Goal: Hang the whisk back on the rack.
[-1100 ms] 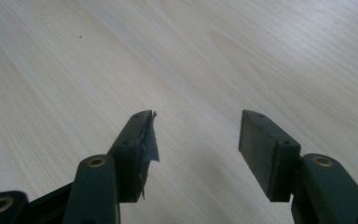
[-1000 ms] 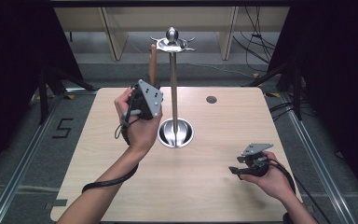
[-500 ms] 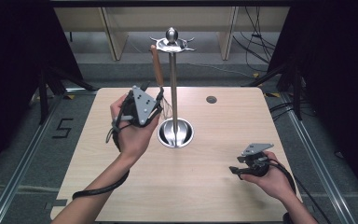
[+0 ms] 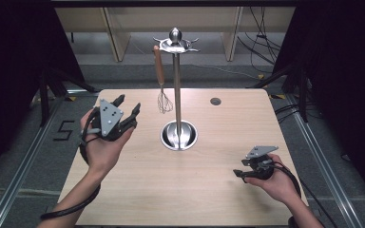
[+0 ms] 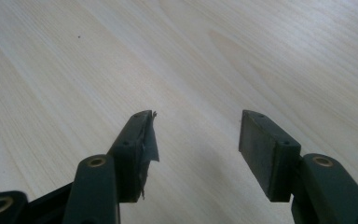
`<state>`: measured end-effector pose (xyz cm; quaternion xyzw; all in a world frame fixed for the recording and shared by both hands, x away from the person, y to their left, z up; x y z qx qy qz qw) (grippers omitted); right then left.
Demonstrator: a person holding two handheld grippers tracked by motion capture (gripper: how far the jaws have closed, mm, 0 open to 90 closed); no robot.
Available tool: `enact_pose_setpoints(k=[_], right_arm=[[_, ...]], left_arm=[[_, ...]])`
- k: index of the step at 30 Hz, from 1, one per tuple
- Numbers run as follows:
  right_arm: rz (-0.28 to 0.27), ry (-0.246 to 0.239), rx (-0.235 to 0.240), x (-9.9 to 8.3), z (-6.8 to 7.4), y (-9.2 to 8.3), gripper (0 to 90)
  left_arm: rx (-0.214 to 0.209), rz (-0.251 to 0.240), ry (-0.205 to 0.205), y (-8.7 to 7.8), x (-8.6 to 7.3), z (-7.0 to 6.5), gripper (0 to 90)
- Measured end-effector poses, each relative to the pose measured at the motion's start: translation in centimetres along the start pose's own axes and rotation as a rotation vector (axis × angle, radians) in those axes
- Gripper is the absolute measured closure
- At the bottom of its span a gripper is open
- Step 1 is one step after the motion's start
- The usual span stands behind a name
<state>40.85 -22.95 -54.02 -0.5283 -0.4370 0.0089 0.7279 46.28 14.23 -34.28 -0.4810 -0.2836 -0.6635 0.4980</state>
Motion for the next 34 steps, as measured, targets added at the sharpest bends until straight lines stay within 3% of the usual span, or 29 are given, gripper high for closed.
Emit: enact_pose_setpoints(k=[3,4,5,6,7,8,10,11,16,17,18,19,20,21,22,23,27,34], right_arm=[[-0.01,0.004,-0.004,0.0,0.0,0.1,45.5],[-0.01,0.004,-0.004,0.0,0.0,0.1,45.5],[0.011,0.007,0.005,-0.1,0.1,0.0,45.5],[0.011,0.007,0.005,-0.1,0.1,0.0,45.5],[-0.002,-0.029,0.003,0.0,-0.2,0.1,45.5],[0.0,-0.027,0.005,0.0,-0.1,0.1,45.5],[-0.006,-0.028,0.005,0.0,-0.1,0.2,45.5],[-0.024,-0.027,0.0,0.2,-0.1,0.3,45.5],[-0.019,-0.028,-0.002,0.1,-0.1,0.3,45.4],[-0.002,0.006,-0.002,-0.1,0.0,0.2,45.4],[-0.002,0.006,-0.002,-0.1,0.0,0.2,45.4],[-0.002,0.009,-0.003,-0.1,0.1,0.3,45.4],[-0.006,0.0,-0.004,-0.1,0.0,0.3,45.4],[-0.006,-0.001,-0.004,0.0,0.0,0.3,45.4],[-0.006,-0.001,-0.004,0.0,0.0,0.3,45.4],[-0.008,0.002,-0.003,0.0,0.1,0.3,45.4],[-0.01,-0.003,-0.003,0.1,0.1,0.3,45.4],[-0.001,0.0,0.004,0.0,0.0,0.2,45.3]], left_arm=[[-0.033,0.061,-0.01,-0.9,-2.2,0.6,43.0],[-0.033,0.061,-0.01,-0.9,-2.2,0.6,41.9],[-0.06,0.104,-0.031,-1.4,-3.7,0.7,41.1],[-0.06,0.104,-0.031,-1.4,-3.7,0.7,40.4],[-0.064,0.129,-0.033,-1.9,-5.1,0.7,38.8],[-0.064,0.129,-0.033,-1.9,-5.1,0.7,37.2],[-0.065,0.17,-0.016,-2.5,-6.7,0.9,36.1],[-0.054,0.19,-0.035,-2.7,-7.7,0.9,35.6],[-0.066,0.264,-0.056,-4.0,-11.4,0.8,36.0],[-0.066,0.288,-0.069,-4.4,-12.9,0.6,35.9],[-0.066,0.288,-0.069,-4.4,-12.9,0.6,35.9],[-0.068,0.315,-0.091,-4.8,-14.5,0.2,35.8],[-0.068,0.315,-0.091,-4.8,-14.5,0.2,35.7],[-0.086,0.348,-0.123,-5.0,-15.9,-0.2,35.6],[-0.086,0.348,-0.123,-5.0,-15.9,-0.2,35.6],[-0.101,0.372,-0.153,-5.2,-16.8,-0.3,35.7],[-0.108,0.388,-0.197,-5.0,-17.7,-0.2,35.7],[-0.127,0.418,-0.199,-4.7,-18.5,-0.6,35.6]])
Point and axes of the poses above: each handheld gripper's, and its own axes: y roughly forward along the jaws, x roughly out of its top, z roughly to its left, the point moved 9 cm from there along y, roughly forward along the jaws, and after that the axes turned 5 degrees about y, right-handed, at the moved point
